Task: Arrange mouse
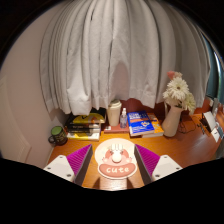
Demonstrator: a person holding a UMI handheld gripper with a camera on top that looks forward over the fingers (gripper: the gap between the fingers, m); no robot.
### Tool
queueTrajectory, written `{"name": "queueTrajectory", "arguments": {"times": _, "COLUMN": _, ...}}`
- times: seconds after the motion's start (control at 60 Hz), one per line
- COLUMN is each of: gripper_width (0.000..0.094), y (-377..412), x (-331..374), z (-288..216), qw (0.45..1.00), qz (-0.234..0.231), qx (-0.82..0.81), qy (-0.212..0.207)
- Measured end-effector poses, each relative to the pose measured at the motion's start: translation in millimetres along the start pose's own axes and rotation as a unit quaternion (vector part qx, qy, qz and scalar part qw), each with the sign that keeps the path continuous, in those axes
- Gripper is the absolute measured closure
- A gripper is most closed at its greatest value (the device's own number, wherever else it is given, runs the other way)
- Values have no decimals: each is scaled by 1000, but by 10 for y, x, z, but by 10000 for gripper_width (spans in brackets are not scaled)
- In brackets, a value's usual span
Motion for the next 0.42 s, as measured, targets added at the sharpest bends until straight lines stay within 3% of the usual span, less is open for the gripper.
{"name": "queueTrajectory", "arguments": {"times": 0.417, "gripper_width": 100, "y": 295, "x": 1007, "z": 317, "qw": 1000, "qz": 10, "qx": 13, "qy": -11}}
Point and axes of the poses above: the point between the fingertips, and its own axes, seen from behind it with the camera up: y to the left, z down, x backward, against the way the camera looks, the point moved 2 cm from there along x, backward, against the way the camera looks, and after that the axes turned 14 degrees about x, right-handed, at the moved point
